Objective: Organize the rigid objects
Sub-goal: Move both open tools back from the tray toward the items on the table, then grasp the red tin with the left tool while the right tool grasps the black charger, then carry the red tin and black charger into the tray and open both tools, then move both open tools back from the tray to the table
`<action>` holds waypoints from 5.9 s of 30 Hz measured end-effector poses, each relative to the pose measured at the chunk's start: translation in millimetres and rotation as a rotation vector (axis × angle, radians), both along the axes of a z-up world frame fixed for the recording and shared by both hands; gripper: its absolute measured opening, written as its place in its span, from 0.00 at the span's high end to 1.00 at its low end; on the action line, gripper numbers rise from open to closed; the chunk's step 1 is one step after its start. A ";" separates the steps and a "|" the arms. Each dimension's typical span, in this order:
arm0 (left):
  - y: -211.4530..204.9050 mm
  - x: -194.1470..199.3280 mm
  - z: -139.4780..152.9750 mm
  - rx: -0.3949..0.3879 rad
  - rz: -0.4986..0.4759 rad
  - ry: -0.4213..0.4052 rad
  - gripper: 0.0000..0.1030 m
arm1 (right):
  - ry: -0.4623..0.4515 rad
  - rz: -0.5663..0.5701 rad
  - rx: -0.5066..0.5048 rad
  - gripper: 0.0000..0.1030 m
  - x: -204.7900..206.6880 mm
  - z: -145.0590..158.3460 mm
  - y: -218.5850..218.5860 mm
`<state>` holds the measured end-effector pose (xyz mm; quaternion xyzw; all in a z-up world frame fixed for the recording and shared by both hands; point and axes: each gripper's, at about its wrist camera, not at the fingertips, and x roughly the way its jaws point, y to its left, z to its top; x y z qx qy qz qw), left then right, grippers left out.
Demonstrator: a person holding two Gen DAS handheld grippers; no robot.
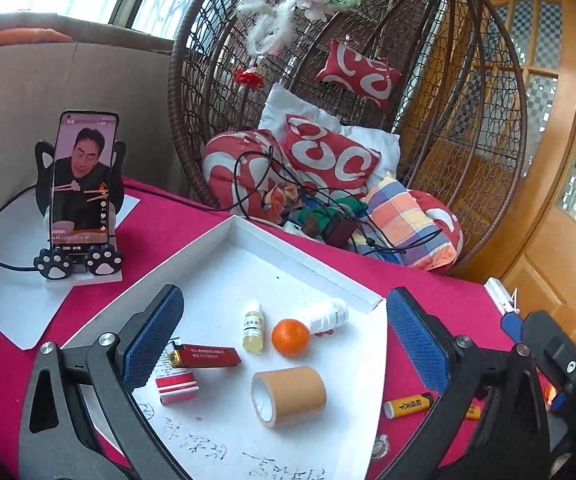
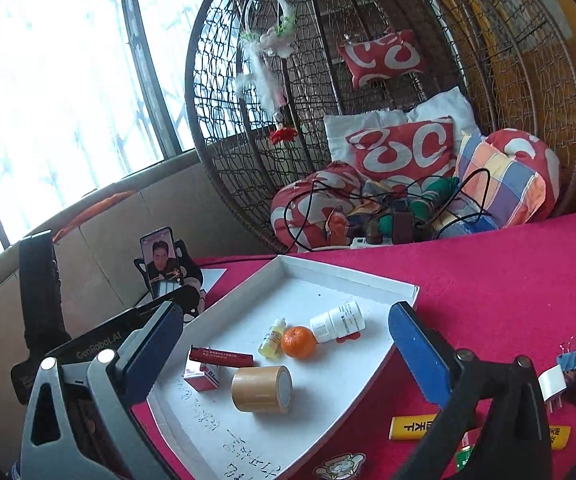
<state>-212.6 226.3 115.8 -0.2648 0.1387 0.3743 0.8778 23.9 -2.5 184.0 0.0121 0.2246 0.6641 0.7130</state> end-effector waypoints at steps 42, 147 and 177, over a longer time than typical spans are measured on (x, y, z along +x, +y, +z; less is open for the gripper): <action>-148.8 213.0 -97.7 0.119 -0.821 0.541 0.24 | 0.175 -0.460 0.348 0.00 154.1 18.2 -241.7; 11.5 7.4 0.8 0.011 -0.177 0.021 0.53 | -0.106 0.166 -0.250 0.81 -5.2 -11.6 16.2; -6.3 5.5 -7.5 -0.008 -0.067 0.047 0.13 | -0.026 0.052 -0.318 0.06 -9.2 -58.8 33.1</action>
